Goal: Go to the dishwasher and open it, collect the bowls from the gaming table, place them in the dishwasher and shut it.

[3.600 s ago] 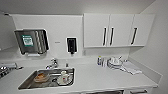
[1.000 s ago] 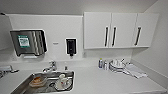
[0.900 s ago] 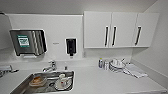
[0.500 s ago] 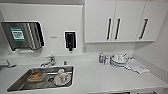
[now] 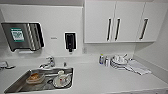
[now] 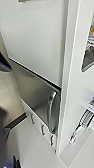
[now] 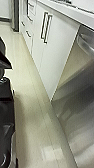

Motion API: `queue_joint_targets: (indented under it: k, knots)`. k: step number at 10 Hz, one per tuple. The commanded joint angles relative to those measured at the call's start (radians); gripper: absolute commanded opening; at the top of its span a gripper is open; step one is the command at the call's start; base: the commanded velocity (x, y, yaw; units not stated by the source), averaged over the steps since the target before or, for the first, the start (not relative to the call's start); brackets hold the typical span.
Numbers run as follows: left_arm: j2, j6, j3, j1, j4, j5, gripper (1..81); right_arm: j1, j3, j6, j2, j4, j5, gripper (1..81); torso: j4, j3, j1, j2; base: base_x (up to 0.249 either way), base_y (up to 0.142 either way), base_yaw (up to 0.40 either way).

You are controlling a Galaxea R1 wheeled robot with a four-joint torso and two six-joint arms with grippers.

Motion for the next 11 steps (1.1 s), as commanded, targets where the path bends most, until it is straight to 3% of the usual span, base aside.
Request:
queue_joint_targets:
  k: [1, 2, 3, 6, 7, 8, 11]
  knots:
    - [-0.066, 0.003, 0.06, -0.071, 0.073, 0.023, 81.1, 0.081, 0.038, 0.004, -0.055, 0.012, -0.038, 81.1, 0.0, 0.0, 0.061, -0.095, 0.0, 0.0, 0.0]
    - [-0.062, 0.001, 0.06, -0.081, 0.075, 0.024, 81.1, 0.084, 0.038, 0.004, -0.055, 0.013, -0.038, 81.1, 0.0, 0.0, 0.086, -0.134, 0.0, 0.0, 0.0]
    - [-0.069, 0.003, 0.078, -0.084, 0.076, 0.038, 81.1, 0.087, 0.04, 0.004, -0.056, 0.013, -0.038, 81.1, 0.0, -0.085, 0.108, -0.169, 0.0, 0.0, 0.0]
    - [-0.108, 0.003, 0.127, -0.084, 0.111, 0.037, 81.1, 0.095, 0.047, 0.004, -0.058, 0.015, -0.038, 81.1, 0.0, -0.143, 0.158, -0.251, 0.0, 0.0, 0.0]
    - [-0.116, 0.001, 0.13, -0.086, 0.116, 0.035, 81.1, 0.101, 0.052, 0.004, -0.058, 0.013, -0.038, 81.1, 0.0, -0.081, 0.179, -0.285, 0.0, 0.0, 0.0]
    - [-0.113, 0.001, 0.124, -0.091, 0.114, 0.037, 81.1, 0.107, 0.057, 0.004, -0.058, 0.013, -0.038, 81.1, 0.0, -0.109, 0.2, -0.317, 0.0, 0.0, 0.0]
    - [-0.095, 0.001, 0.097, -0.094, 0.105, 0.038, 81.1, 0.138, 0.094, 0.003, -0.076, 0.013, -0.038, 81.1, 0.0, -0.128, 0.256, -0.406, 0.0, 0.0, 0.0]
